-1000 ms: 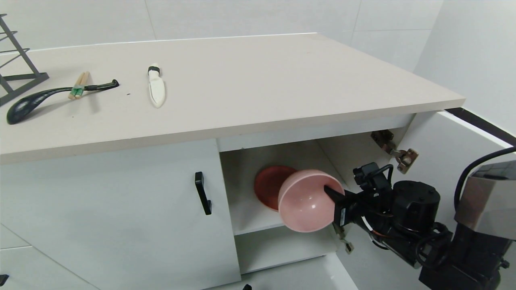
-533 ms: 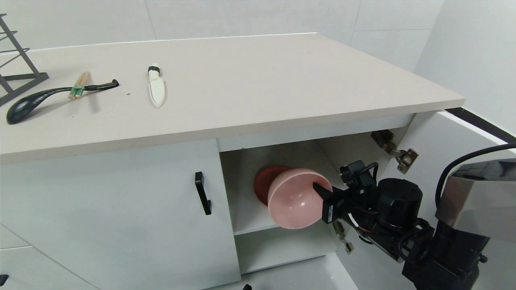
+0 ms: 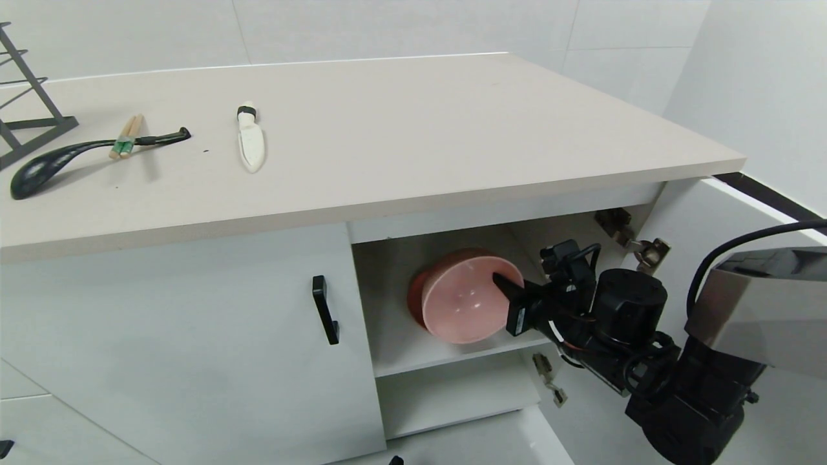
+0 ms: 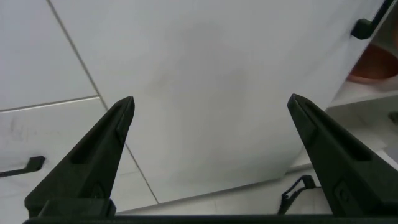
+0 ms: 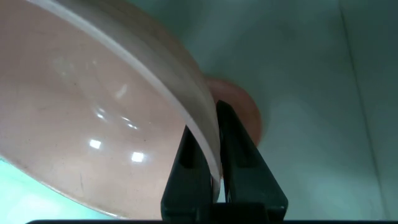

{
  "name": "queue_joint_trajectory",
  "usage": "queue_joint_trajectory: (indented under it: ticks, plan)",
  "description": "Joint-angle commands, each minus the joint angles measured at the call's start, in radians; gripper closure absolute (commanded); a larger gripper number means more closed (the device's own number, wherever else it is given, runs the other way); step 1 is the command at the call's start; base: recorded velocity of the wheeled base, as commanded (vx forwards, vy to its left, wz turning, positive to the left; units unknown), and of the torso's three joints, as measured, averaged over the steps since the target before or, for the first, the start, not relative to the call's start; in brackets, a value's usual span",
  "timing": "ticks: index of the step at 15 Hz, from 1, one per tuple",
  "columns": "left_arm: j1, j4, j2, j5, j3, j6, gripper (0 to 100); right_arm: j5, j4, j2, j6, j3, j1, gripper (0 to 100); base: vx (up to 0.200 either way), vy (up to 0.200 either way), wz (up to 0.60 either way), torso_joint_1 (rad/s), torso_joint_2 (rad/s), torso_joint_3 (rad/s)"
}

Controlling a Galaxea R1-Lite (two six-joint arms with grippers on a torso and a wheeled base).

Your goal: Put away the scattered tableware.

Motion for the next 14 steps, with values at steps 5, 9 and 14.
queue_joint_trajectory:
  ticks: [5,9,14]
  plan:
    - [0.0,0.001,0.002,-0.001,0.003,-0.008,0,0.039,-0.001,0.107,-0.001,-0.057,-0.026,100,0.0,0.0,0.0,0.0,0.0,0.0]
    - [0.0,0.001,0.002,-0.001,0.001,-0.014,0,0.039,0.065,0.183,-0.001,-0.214,-0.063,100,0.0,0.0,0.0,0.0,0.0,0.0]
    - [-0.001,0.001,0.002,-0.001,0.003,-0.014,0,0.039,0.179,0.238,-0.001,-0.367,-0.081,100,0.0,0.0,0.0,0.0,0.0,0.0]
